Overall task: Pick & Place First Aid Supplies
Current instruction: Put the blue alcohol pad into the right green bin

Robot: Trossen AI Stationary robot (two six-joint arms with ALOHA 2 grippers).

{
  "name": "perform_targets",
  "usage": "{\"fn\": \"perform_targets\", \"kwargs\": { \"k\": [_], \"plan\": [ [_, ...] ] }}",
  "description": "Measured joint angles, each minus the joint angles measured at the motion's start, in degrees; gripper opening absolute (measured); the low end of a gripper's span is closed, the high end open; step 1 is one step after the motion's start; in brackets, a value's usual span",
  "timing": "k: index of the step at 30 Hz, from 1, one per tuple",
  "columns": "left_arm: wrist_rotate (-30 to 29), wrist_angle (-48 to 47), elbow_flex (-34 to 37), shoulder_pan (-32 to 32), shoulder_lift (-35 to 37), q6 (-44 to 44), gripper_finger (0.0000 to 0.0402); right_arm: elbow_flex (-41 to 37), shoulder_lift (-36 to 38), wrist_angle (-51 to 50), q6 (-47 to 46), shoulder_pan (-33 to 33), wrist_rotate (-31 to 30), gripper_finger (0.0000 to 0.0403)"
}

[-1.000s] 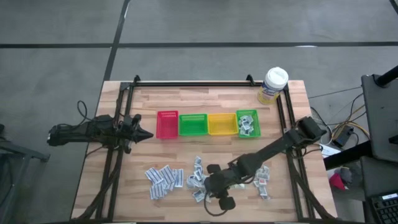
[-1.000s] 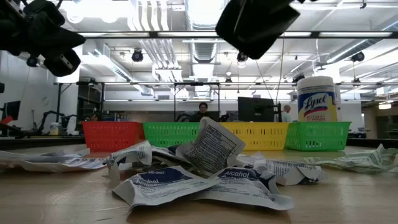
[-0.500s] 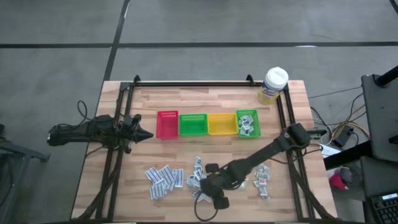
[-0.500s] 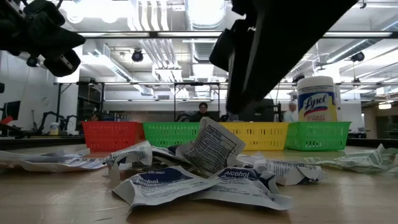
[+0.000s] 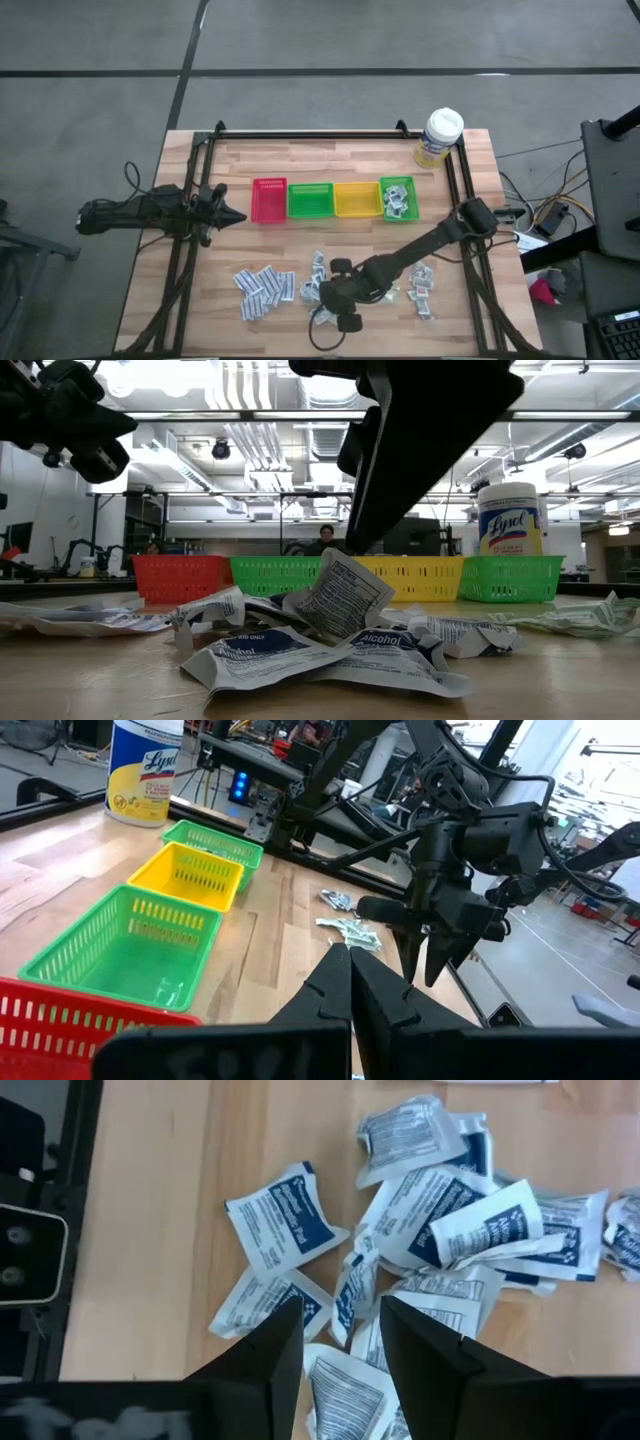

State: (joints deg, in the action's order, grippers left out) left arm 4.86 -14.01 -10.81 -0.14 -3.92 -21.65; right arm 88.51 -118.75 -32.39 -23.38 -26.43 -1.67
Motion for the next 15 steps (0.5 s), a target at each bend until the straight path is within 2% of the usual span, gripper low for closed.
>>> {"fn": "perform_targets", "kwargs": {
  "k": [15],
  "plan": [
    [0.0, 0.0, 0.0, 0.0, 0.0, 0.0, 0.0, -0.3, -1.0, 1.9, -1.0, 0.3, 0.1, 0.0135]
  ]
}}
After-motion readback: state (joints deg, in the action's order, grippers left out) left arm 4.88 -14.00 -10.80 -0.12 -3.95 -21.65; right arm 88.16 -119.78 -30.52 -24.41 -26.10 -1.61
